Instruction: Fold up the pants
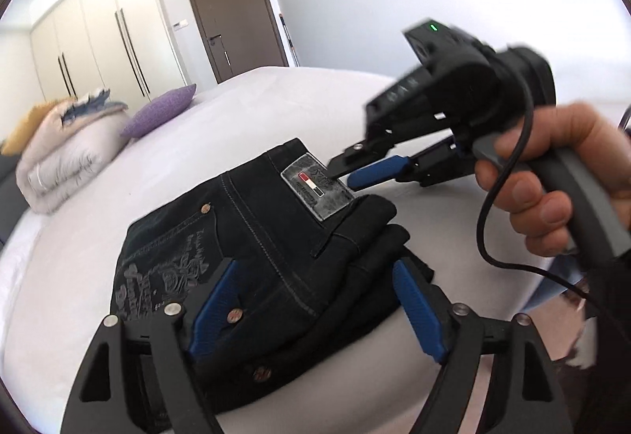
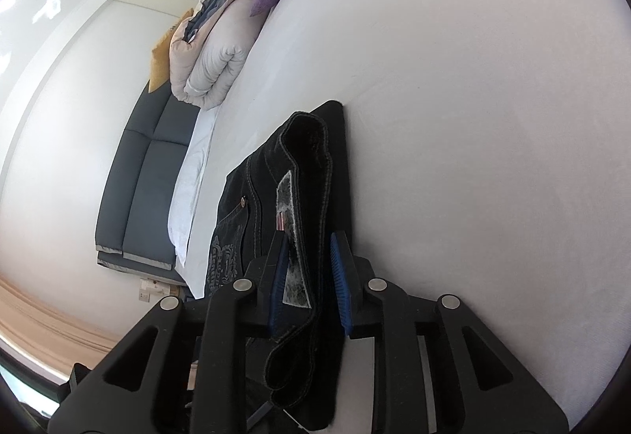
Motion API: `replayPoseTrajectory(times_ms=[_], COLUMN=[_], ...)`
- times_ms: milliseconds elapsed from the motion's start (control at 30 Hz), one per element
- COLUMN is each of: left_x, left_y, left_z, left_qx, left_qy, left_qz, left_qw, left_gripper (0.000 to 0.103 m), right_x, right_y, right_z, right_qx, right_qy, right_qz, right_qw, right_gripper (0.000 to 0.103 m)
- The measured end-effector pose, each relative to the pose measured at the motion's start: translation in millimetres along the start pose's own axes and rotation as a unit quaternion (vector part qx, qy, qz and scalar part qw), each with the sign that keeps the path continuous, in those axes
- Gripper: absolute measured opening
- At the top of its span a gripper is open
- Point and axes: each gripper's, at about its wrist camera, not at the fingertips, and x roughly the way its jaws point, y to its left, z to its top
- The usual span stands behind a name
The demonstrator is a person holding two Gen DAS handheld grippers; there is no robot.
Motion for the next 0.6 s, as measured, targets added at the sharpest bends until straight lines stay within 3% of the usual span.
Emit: replayPoseTrajectory(times_ms=[33, 67, 100, 200, 300, 400, 433, 467, 533, 600], left_x=[-6, -11, -15, -19, -15, 2, 8, 15, 32, 57], left_y=[10, 20, 30, 71, 115, 160, 173, 183, 200, 218], left_z=[-2, -3, -3, -4, -6, -4, -2, 0, 4, 13], left_qx=[-0.019, -0.039, -0.055, -0.119, -0.173, -0.21, -0.218, -0.223, -0.227, -0.231], left_qy=[0.0, 0.0, 0.002, 0.01, 0.014, 0.03, 0.035, 0.042, 0.052, 0.077], left_qz=[-0.012, -0.022, -0.029, -0.047, -0.043, -0.032, -0.03, -0.031, -0.038, -0.057], left_qw=[0.9997, 0.999, 0.9981, 0.9917, 0.9839, 0.9767, 0.9748, 0.9734, 0.9718, 0.9682], left_gripper=[0.081, 0.073, 0.06, 0.033, 0.019, 0.012, 0.012, 0.012, 0.01, 0.01], right_x=[-7, -13, -18, -20, -2, 26, 31, 31, 29, 28], right_y=[2, 6, 16, 51, 72, 54, 46, 39, 24, 19], right_z=[-1, -2, -3, -7, -19, -34, -39, -43, -44, -46], right_qx=[0.0, -0.003, -0.014, -0.06, -0.09, -0.064, -0.06, -0.058, -0.039, -0.036], right_qy=[-0.003, -0.004, -0.005, 0.012, 0.05, 0.098, 0.102, 0.096, 0.089, 0.088], right_qz=[0.0, 0.008, 0.02, 0.035, 0.026, -0.019, -0.027, -0.023, 0.009, 0.015], right_qw=[1.0, 1.0, 1.0, 0.997, 0.994, 0.993, 0.993, 0.993, 0.995, 0.995], right_gripper=[0.021, 0.021, 0.021, 0.014, 0.013, 0.013, 0.005, 0.0, 0.0, 0.0])
